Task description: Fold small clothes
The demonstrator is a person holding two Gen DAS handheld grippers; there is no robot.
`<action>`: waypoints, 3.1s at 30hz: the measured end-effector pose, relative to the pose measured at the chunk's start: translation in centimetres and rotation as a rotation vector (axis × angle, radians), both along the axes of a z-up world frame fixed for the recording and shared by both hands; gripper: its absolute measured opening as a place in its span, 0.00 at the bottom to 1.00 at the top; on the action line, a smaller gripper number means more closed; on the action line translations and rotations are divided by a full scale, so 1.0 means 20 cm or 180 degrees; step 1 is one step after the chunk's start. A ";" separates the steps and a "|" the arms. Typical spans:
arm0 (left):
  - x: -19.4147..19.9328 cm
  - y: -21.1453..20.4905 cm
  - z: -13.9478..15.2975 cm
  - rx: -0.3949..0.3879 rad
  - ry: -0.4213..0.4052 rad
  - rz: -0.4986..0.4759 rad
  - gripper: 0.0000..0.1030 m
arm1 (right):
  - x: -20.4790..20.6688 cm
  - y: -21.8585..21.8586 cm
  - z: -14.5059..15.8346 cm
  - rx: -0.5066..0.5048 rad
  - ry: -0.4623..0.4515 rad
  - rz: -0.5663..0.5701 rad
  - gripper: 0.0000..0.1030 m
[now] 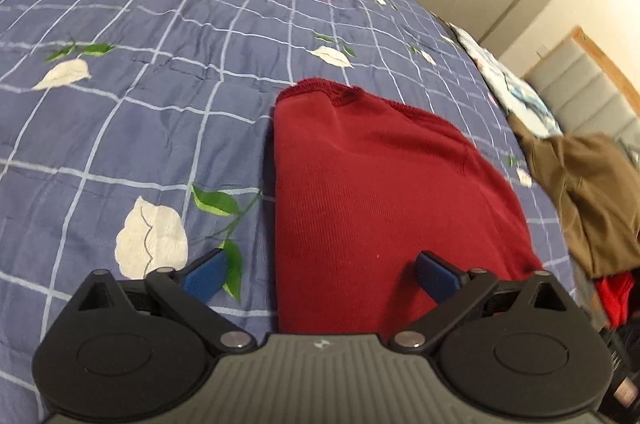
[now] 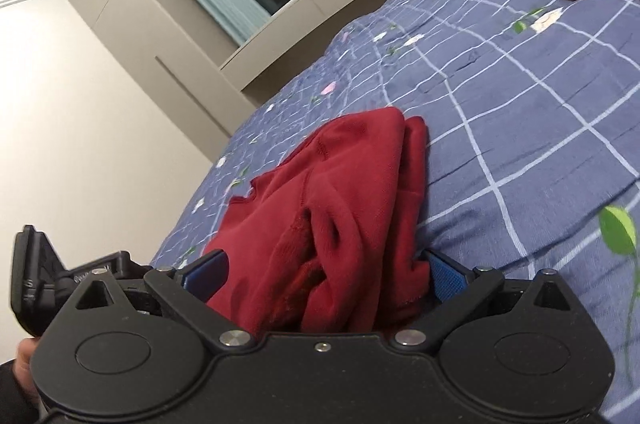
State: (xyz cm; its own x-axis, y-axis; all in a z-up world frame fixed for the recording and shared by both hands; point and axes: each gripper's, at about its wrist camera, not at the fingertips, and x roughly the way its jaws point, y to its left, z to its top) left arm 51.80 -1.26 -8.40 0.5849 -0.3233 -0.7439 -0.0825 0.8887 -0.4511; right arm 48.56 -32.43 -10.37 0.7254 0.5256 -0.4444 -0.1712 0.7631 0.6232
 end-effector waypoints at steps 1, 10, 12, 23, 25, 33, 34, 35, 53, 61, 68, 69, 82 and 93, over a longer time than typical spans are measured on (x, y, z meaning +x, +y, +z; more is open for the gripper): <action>0.00 0.00 0.01 -0.0008 0.0010 0.0014 0.87 | -0.01 0.01 0.00 -0.0067 0.0001 -0.0059 0.90; 0.02 -0.04 0.05 0.0015 0.0125 -0.0021 0.48 | -0.06 0.02 0.03 -0.0246 0.0128 -0.0381 0.53; 0.02 -0.05 0.08 0.0068 0.0116 -0.0052 0.39 | -0.06 0.05 0.06 -0.0320 0.0127 -0.0371 0.46; -0.04 -0.06 0.36 0.0439 -0.0298 -0.0210 0.25 | -0.10 0.29 0.32 -0.0809 -0.0282 -0.0189 0.38; -0.07 -0.02 0.42 0.0507 -0.0379 -0.0189 0.24 | -0.12 0.34 0.36 -0.0813 -0.0374 -0.0141 0.38; -0.28 0.25 0.55 0.0705 -0.0517 0.0047 0.24 | -0.22 0.68 0.45 -0.0887 -0.0686 0.0190 0.38; -0.31 0.29 0.55 0.0713 -0.0505 0.0086 0.24 | -0.24 0.72 0.45 -0.0890 -0.0689 0.0234 0.38; -0.33 0.33 0.55 0.0722 -0.0487 0.0127 0.24 | -0.26 0.77 0.45 -0.0891 -0.0685 0.0285 0.38; -0.63 0.67 0.24 0.0454 -0.0080 0.0545 0.27 | -0.46 1.01 0.28 -0.1064 -0.0262 0.0483 0.40; -0.67 0.67 0.23 0.0477 -0.0035 0.0603 0.42 | -0.47 0.98 0.25 -0.1014 -0.0099 0.0387 0.55; -0.73 0.67 0.29 0.0606 -0.0082 0.0673 0.73 | -0.53 0.94 0.32 -0.1015 -0.0212 0.0311 0.80; -0.74 0.66 0.30 0.0616 -0.0095 0.0679 0.77 | -0.54 0.94 0.34 -0.1023 -0.0247 0.0303 0.84; -1.04 0.57 0.56 0.0922 -0.0566 0.0670 0.99 | -0.79 0.85 0.58 -0.1040 -0.0706 0.0147 0.99; -1.34 0.47 0.67 0.1100 -0.0865 0.0634 0.99 | -1.07 0.76 0.71 -0.1053 -0.0980 0.0004 0.99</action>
